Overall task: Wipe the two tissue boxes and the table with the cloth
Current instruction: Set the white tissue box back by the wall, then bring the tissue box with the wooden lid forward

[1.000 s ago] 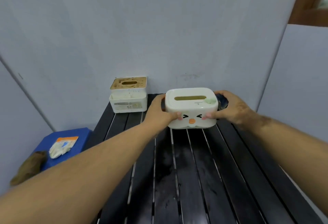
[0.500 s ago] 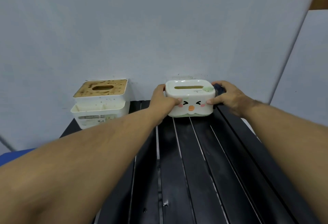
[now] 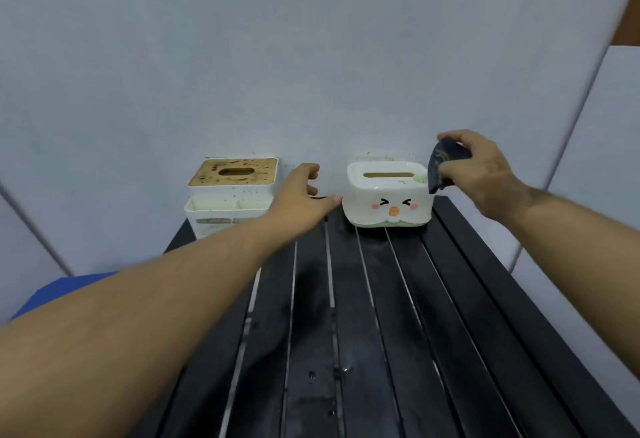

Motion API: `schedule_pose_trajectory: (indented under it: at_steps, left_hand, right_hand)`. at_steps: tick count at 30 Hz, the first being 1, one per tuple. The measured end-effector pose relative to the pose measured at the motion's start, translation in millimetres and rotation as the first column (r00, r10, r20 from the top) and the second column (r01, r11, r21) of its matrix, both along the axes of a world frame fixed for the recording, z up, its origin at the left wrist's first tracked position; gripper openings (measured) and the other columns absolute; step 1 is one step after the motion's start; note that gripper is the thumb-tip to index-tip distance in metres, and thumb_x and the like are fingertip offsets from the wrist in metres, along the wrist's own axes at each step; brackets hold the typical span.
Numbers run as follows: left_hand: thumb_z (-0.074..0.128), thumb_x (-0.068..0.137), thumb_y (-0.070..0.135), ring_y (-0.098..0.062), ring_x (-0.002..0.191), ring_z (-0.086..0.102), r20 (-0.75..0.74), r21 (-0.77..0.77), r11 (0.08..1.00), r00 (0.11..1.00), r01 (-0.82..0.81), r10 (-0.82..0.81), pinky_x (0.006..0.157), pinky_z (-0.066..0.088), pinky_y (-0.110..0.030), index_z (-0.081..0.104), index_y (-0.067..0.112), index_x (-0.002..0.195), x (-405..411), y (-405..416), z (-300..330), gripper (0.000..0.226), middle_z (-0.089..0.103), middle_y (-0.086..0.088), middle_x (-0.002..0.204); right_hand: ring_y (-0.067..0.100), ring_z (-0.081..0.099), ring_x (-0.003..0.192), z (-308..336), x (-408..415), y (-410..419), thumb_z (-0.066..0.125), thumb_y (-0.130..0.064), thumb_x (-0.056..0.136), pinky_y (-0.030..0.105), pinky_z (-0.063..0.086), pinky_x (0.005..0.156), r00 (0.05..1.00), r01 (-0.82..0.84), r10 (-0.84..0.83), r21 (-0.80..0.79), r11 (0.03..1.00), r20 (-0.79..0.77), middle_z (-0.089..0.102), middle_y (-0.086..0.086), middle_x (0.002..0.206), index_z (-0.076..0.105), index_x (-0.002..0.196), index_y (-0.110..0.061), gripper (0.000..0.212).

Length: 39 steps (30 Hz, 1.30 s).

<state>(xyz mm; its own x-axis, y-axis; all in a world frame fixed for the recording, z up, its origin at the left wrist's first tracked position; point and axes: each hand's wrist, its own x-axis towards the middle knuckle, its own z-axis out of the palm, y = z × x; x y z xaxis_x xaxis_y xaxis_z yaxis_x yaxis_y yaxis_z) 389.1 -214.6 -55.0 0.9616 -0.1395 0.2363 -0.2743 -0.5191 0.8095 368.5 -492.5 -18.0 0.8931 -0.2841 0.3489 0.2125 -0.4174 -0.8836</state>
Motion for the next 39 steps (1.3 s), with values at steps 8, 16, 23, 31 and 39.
schedule_pose_trajectory:
  at_steps: [8, 16, 23, 31, 39]
  left_hand:
    - [0.078, 0.089, 0.025, -0.014, 0.114, 0.051, 0.155, 0.166, 0.95, 0.958, -0.264, 0.24, 0.092, 0.043, -0.023, 0.052, 0.019, 0.14, -25.1, 149.8, 17.1, 0.057, 0.049, 0.0, 0.137]
    - [0.085, 0.084, 0.024, -0.027, 0.144, 0.042, -0.141, 0.127, 0.959, 0.952, -0.253, 0.27, 0.114, 0.042, -0.045, 0.025, 0.015, 0.16, -2.6, 209.7, -9.1, 0.098, 0.035, -0.004, 0.163]
    - [0.081, 0.086, 0.009, -0.006, 0.101, 0.061, -0.129, -0.034, 0.985, 0.978, -0.171, 0.165, 0.073, 0.052, -0.018, 0.044, 0.02, 0.148, 15.5, 203.2, -27.8, 0.072, 0.058, 0.01, 0.118]
    - [0.081, 0.087, 0.009, -0.01, 0.101, 0.061, -0.096, -0.087, 0.975, 0.976, -0.204, 0.196, 0.075, 0.056, -0.026, 0.048, 0.02, 0.141, 14.5, 201.5, -30.5, 0.064, 0.057, -0.001, 0.128]
    - [0.086, 0.082, 0.013, -0.01, 0.098, 0.063, -0.002, -0.11, 0.978, 0.984, -0.175, 0.176, 0.087, 0.058, -0.029, 0.051, 0.017, 0.133, -61.0, 171.7, -9.4, 0.062, 0.059, 0.016, 0.108]
  right_hand:
    - [0.012, 0.06, 0.095, 1.9, -12.6, 148.1, 0.06, 0.006, 0.076, 0.016, 0.05, 0.068, 0.938, -0.337, 0.331, -0.045, 0.94, -0.099, 0.061, -0.009, 0.104, 0.059, 0.121, -0.023, 0.054]
    - [0.016, 0.055, 0.098, -41.3, 26.6, 229.5, 0.064, 0.004, 0.081, 0.002, 0.041, 0.061, 0.929, -0.365, 0.343, -0.188, 0.912, -0.136, 0.057, -0.003, 0.106, 0.052, 0.124, -0.011, 0.047]
    - [0.018, 0.055, 0.103, -68.8, 45.8, 250.4, 0.085, -0.032, 0.067, 0.031, 0.051, 0.093, 0.933, -0.361, 0.346, -0.252, 0.898, -0.104, 0.055, 0.005, 0.115, 0.048, 0.129, -0.017, 0.074]
    - [0.012, 0.053, 0.103, -76.9, 38.2, 253.1, 0.082, -0.015, 0.074, 0.009, 0.042, 0.087, 0.94, -0.31, 0.334, -0.241, 0.92, 0.066, 0.056, -0.003, 0.111, 0.048, 0.131, -0.01, 0.066]
    - [0.003, 0.054, 0.097, -41.1, -37.1, 211.6, 0.081, -0.021, 0.076, -0.002, 0.038, 0.077, 0.937, -0.312, 0.343, -0.297, 0.902, 0.059, 0.057, -0.005, 0.112, 0.048, 0.129, -0.021, 0.062]
